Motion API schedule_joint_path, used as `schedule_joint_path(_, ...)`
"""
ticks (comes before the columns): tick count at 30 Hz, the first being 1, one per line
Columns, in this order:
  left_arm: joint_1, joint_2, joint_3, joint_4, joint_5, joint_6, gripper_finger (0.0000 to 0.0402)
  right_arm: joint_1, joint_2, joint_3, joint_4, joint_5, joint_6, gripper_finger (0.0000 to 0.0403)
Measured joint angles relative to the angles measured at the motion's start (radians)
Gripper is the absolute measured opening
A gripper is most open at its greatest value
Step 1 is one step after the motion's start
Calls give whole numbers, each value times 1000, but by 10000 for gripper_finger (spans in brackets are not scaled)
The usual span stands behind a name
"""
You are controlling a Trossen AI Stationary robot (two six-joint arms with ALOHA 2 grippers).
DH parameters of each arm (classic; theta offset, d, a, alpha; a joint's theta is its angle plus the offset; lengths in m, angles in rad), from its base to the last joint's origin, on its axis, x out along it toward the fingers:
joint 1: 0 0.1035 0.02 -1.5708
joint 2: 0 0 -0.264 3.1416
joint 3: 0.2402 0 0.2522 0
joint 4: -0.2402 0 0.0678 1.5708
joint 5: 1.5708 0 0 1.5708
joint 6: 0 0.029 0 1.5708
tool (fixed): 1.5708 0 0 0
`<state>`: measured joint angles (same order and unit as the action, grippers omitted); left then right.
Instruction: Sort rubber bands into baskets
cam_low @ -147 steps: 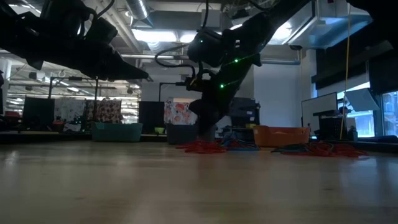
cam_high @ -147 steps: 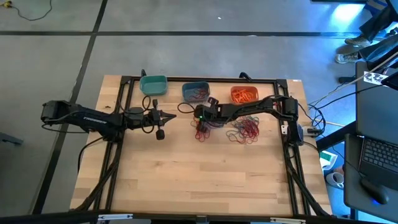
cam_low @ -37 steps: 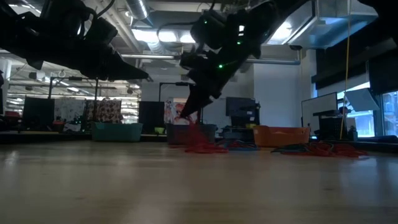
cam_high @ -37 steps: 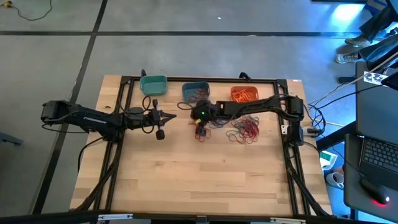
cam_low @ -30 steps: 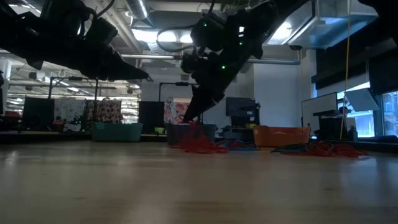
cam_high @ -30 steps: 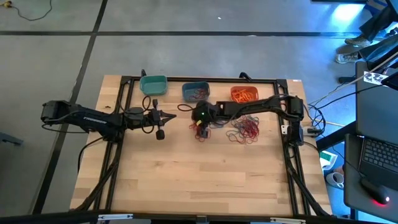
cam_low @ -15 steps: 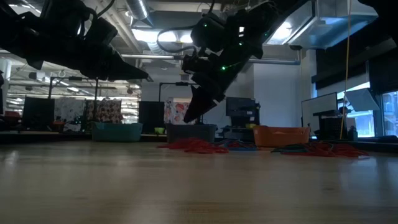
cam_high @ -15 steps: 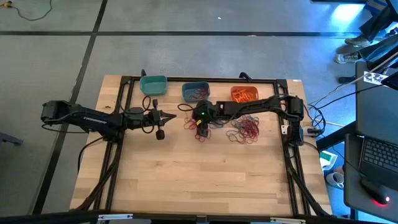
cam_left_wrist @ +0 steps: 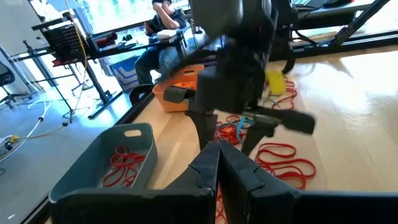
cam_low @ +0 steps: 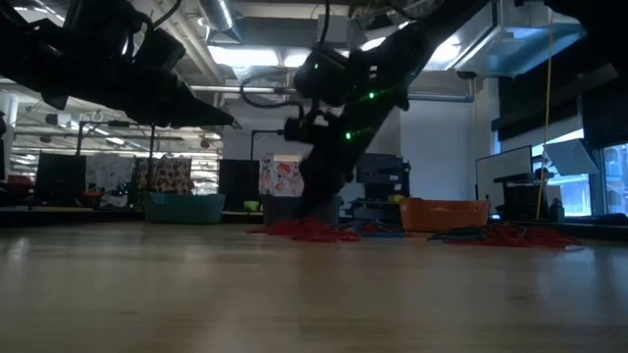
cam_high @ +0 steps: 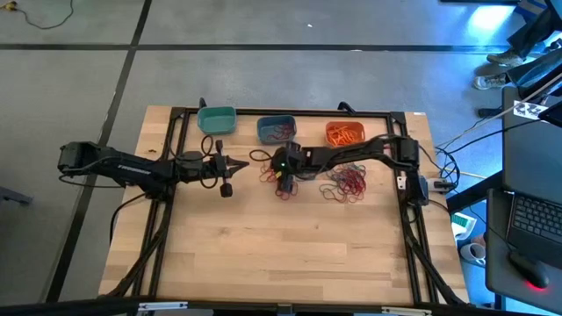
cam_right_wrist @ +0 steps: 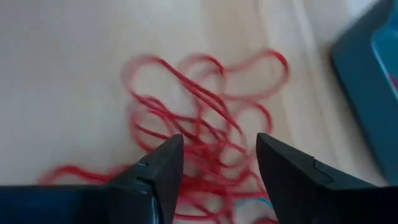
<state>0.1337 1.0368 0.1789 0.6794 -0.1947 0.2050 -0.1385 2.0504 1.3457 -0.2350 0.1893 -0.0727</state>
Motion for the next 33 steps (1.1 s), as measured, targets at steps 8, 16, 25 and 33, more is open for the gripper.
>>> schedule_joint_path(8, 0, 0, 0, -2, 0, 3, 5, -8, 12, 0, 8, 59, -68, 157)
schedule_joint_path(16, 0, 0, 0, -3, 0, -8, 5, -13, 12, 0, 14, 64, -90, 56)
schedule_joint_path(25, 0, 0, 0, -3, 0, 1, 5, -12, 12, 0, 13, 43, -90, 19)
schedule_joint_path(33, 0, 0, 0, -3, 0, 3, 5, -12, 6, 0, 6, 26, -14, 31)
